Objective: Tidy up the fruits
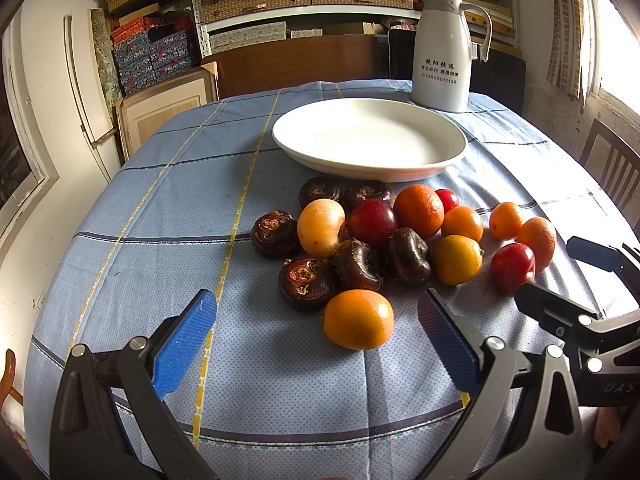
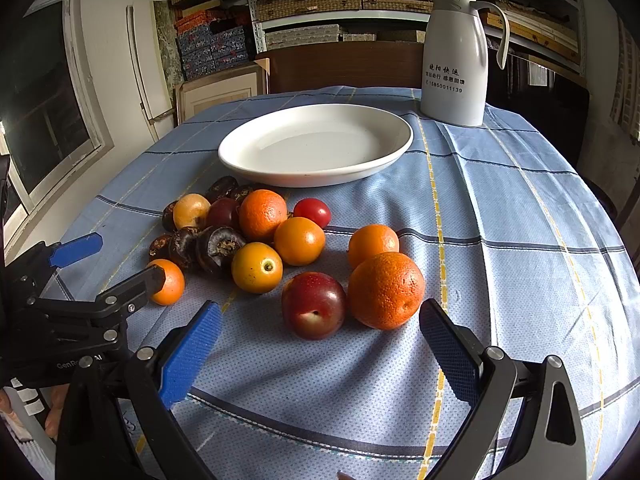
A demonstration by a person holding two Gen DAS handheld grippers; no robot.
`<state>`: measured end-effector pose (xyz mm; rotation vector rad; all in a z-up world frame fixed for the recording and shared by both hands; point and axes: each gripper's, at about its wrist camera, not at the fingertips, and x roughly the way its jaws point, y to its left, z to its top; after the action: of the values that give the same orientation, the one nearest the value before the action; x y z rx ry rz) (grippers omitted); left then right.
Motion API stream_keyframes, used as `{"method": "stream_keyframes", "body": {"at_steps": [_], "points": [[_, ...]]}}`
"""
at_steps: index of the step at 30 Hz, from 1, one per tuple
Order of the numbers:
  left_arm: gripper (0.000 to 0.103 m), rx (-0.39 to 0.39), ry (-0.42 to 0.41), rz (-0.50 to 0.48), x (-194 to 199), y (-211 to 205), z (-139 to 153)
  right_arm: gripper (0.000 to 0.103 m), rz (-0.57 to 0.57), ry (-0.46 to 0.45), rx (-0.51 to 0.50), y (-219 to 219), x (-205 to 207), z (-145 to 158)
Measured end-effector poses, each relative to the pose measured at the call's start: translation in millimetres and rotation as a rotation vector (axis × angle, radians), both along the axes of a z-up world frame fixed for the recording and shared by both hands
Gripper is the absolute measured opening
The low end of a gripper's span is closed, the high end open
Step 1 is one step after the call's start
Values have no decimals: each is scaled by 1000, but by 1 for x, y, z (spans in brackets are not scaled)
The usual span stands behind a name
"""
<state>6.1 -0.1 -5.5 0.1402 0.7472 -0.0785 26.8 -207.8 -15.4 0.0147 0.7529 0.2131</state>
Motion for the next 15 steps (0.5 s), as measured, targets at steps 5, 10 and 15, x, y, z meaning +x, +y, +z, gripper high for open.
{"method": "stream_keyframes", "body": {"at_steps": [5,10,15], "points": [[99,0,1,0,0,0,0,99,0,0,2,0,0,0],[99,-1,1,0,0,0,0,99,0,0,3,0,0,0],[99,-1,2,0,0,0,0,99,0,1,4,0,0,0]]}}
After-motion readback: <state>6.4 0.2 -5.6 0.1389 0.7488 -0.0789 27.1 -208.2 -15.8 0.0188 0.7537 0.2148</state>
